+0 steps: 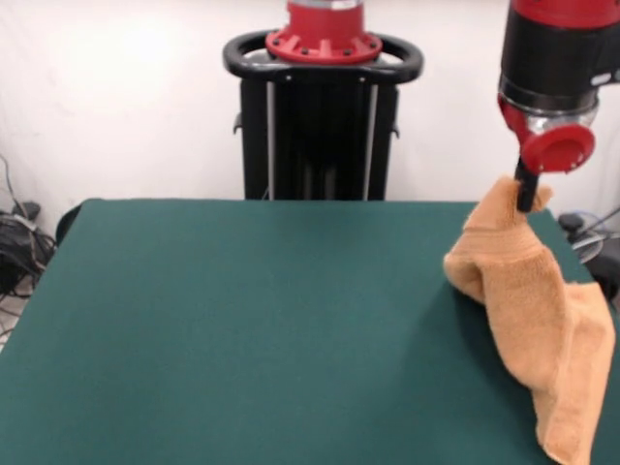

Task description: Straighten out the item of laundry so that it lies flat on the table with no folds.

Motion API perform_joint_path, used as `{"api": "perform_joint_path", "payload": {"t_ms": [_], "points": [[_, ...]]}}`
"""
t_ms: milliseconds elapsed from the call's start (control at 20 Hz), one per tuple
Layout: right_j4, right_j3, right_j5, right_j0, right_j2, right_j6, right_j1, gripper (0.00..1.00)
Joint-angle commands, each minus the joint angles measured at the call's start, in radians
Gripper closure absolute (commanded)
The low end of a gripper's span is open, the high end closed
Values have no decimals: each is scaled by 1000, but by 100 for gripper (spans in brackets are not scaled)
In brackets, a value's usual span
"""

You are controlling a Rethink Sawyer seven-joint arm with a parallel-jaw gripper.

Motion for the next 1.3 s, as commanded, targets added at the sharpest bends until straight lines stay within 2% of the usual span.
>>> {"api": "perform_joint_path", "payload": {"t_ms": [50, 250, 650, 1300], "points": [[-83, 42, -73, -65, 172, -270, 54, 100], [-124, 16, -44, -105, 204, -309, 65, 100], [-203, -73, -18, -203, 272, -399, 146, 100], [-296, -179, 66, -301, 345, -490, 193, 100]]}}
